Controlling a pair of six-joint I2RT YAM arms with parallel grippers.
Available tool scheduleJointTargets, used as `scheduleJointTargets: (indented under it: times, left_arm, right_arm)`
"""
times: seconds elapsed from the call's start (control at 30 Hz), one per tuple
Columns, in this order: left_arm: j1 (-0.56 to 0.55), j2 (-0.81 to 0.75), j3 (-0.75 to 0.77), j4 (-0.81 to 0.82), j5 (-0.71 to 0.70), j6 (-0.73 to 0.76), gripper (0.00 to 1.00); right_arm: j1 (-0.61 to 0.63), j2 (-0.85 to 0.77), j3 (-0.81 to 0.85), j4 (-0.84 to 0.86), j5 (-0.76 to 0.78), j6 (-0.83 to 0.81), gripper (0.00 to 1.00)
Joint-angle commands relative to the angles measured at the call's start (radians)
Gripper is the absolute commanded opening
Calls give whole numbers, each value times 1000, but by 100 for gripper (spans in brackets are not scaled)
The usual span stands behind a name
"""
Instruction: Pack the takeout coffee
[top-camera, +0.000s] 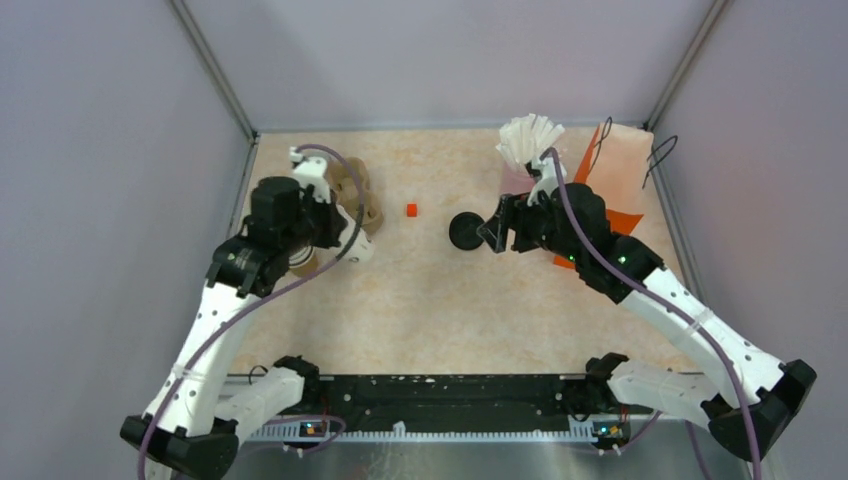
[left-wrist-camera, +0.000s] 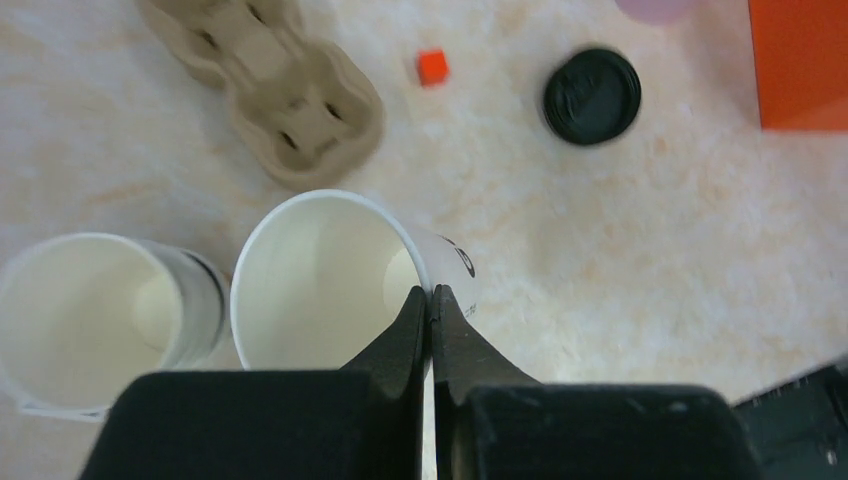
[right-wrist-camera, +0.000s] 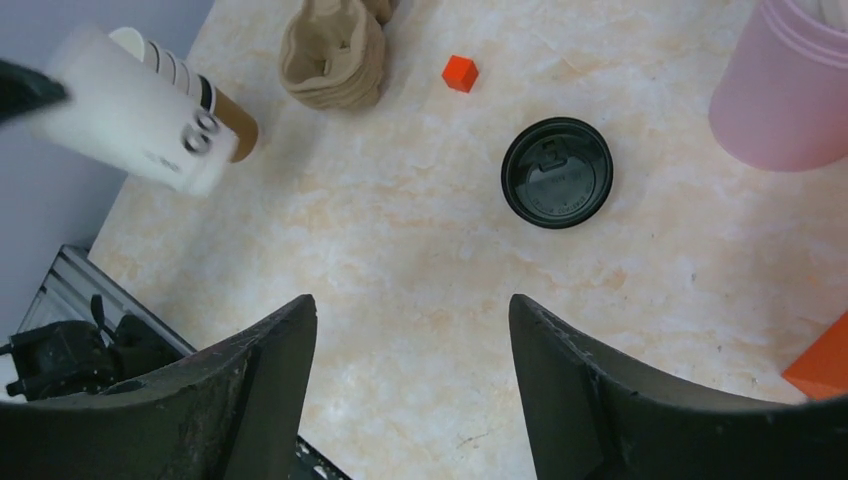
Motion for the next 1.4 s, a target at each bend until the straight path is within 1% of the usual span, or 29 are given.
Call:
scheduleJointTargets:
  times: [0.0, 0.1, 0.2, 0.33, 0.43, 0.5, 0.57, 0.6, 0.63, 0.67, 0.7, 0.8, 0.87, 0.9, 1.0, 1.07, 1.2, 1.27, 1.37]
  left_arm:
    - [-209, 7, -95, 53, -71, -83, 0]
    - [-363, 46, -178, 127, -159, -136, 0]
    - [-487, 95, -273, 229, -238, -195, 0]
    - [-693, 223, -267, 241, -423, -227, 0]
    - [-770, 324, -223, 216, -452, -271, 0]
    - [-815, 373, -226, 241, -476, -282, 3]
    - [-847, 411, -226, 254, -496, -301, 8]
    - [-858, 425, -224, 257, -499, -311, 12]
    - [-869, 435, -223, 265, -499, -316, 19]
    - [-876, 438, -224, 273, -495, -318, 26]
    - [-880, 436, -224, 283, -480, -321, 31]
    - [-881, 410, -221, 310, -450, -316, 42]
    - [-882, 380, -209, 315, -452, -321, 56]
    - [-881, 355, -200, 315, -453, -317, 61]
    - [-879, 294, -174, 300, -502, -305, 72]
    - [-867, 253, -159, 278, -537, -299, 79]
    - [-787, 177, -133, 181, -584, -310, 80]
    - [-704, 143, -143, 135, -574, -311, 76]
    - [-531, 102, -175, 74, -505, -306, 67]
  right_arm:
    - [8, -66, -12, 29, 105, 71, 71]
    - [8, -67, -25, 1, 150, 96, 71]
    - [9, -68, -40, 13, 166, 106, 69]
    - [9, -66, -35, 30, 171, 109, 66]
    - [8, -71, -39, 40, 195, 114, 65]
    - [8, -76, -44, 48, 206, 116, 65]
    - [8, -84, -49, 52, 217, 116, 64]
    - [8, -89, -51, 53, 225, 117, 64]
    - [8, -94, -53, 53, 232, 117, 64]
    - [8, -100, -55, 54, 238, 117, 63]
    - [8, -105, -56, 53, 242, 114, 63]
    - [8, -114, -56, 55, 247, 106, 63]
    - [8, -113, -54, 58, 248, 104, 62]
    - [8, -111, -54, 61, 248, 102, 62]
    - [8, -102, -51, 69, 240, 98, 59]
    - [8, -88, -53, 80, 231, 96, 56]
    - [8, -27, -52, 98, 181, 90, 53]
    - [8, 16, -43, 102, 154, 86, 51]
    - [9, 95, -19, 106, 121, 82, 46]
